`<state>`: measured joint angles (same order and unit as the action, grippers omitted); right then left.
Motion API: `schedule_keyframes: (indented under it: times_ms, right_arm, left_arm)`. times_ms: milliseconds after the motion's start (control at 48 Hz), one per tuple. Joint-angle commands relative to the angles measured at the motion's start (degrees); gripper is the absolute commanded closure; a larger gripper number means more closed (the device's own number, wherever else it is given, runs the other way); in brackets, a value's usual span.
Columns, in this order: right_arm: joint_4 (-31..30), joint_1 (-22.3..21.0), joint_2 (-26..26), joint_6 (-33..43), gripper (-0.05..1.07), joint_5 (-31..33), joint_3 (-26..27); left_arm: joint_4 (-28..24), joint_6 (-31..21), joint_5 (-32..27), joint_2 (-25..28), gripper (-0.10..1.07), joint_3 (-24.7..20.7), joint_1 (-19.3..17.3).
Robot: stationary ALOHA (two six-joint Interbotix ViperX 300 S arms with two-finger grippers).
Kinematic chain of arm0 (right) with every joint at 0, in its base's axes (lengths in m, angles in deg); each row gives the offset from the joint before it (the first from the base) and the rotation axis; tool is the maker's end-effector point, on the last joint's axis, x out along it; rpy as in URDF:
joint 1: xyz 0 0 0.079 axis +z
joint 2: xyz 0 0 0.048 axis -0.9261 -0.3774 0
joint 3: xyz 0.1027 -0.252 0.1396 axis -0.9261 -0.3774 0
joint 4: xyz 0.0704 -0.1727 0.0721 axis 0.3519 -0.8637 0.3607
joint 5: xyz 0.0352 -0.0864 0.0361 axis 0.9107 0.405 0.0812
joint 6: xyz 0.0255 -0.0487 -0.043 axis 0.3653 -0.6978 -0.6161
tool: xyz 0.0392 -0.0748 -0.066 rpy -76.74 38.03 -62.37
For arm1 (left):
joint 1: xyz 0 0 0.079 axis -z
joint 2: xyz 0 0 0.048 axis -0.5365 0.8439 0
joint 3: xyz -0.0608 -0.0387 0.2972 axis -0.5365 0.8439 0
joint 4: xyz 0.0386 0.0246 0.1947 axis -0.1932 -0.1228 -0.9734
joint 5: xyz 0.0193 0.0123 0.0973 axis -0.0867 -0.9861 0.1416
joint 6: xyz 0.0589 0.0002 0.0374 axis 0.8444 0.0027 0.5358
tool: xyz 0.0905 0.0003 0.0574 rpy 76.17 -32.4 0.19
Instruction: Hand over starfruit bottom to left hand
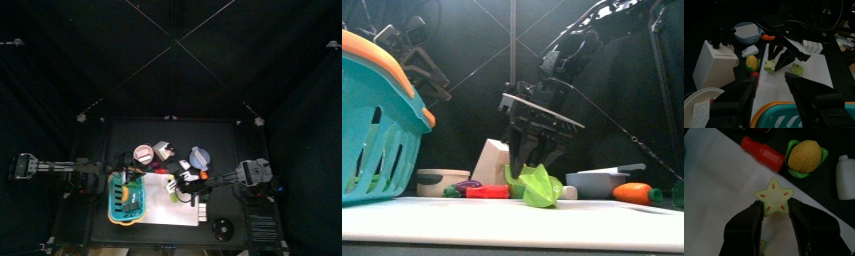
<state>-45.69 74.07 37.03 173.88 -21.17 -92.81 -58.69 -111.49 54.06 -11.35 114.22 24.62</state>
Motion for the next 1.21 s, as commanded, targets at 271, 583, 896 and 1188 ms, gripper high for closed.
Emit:
schedule_keyframes:
  times_ms: [271, 583, 896, 1188]
  right_arm:
    - [-1.1, 2.3, 7.3, -0.3, 0.38, 1.3, 0.6]
    - [-3.3, 2.4, 9.7, -0.4, 0.39, 1.1, 0.3]
    - [-5.4, 3.3, 10.8, -0.4, 0.39, -4.7, -1.4]
    - [-8.4, 3.6, 14.8, -0.4, 0.39, -15.2, -6.8]
  left_arm:
    - [-0.1, 0.2, 0.4, -0.1, 0.13, -0.7, 0.2]
    - [-6.1, 0.4, 0.7, 0.5, 0.13, -0.6, 1.6]
    - [-17.7, 2.3, 4.9, 5.3, 0.12, -1.6, 4.7]
    - [-21.1, 8.9, 10.8, 8.1, 0.11, -3.9, 5.4]
